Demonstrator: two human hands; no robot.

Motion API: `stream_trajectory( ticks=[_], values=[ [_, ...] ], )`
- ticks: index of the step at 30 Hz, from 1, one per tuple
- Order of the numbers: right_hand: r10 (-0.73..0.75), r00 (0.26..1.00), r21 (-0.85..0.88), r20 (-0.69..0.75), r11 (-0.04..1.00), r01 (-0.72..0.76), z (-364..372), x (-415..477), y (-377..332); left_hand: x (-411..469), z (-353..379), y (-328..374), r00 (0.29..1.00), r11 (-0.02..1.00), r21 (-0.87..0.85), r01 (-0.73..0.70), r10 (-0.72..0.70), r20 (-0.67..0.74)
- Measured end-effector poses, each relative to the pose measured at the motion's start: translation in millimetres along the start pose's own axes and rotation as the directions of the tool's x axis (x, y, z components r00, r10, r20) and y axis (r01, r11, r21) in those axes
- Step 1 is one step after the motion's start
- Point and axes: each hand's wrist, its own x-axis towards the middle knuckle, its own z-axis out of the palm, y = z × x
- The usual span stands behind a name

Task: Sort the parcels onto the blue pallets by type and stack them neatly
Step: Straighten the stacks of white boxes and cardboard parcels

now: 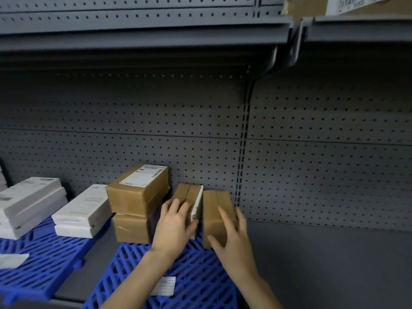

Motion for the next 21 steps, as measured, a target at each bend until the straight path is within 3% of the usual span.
stream_trajectory(
  ticks=[4,11,16,21],
  values=[
    [0.054,0.999,0.102,0.003,0.993,-0.054,-6.5,0.3,4.1,5.4,-9.4,6.1,0.990,0.999,-0.040,-0.012,0.006,-0.138],
    [0.041,0.999,0.127,0.000,0.991,-0.041,-7.2,1.6,2.6,17.7,-42.2,34.8,0.917,0.988,-0.071,-0.134,0.097,-0.387],
    [0.045,0.997,0.269,-0.059,0.963,-0.027,-15.5,2.3,-2.7,21.5,-42.0,53.4,0.913,0.978,-0.081,-0.193,0.148,-0.380],
    [0.037,0.997,0.324,-0.069,0.946,-0.013,-22.6,3.4,-7.3,18.6,-26.8,63.9,0.950,0.979,-0.055,-0.196,0.175,-0.260]
  ],
)
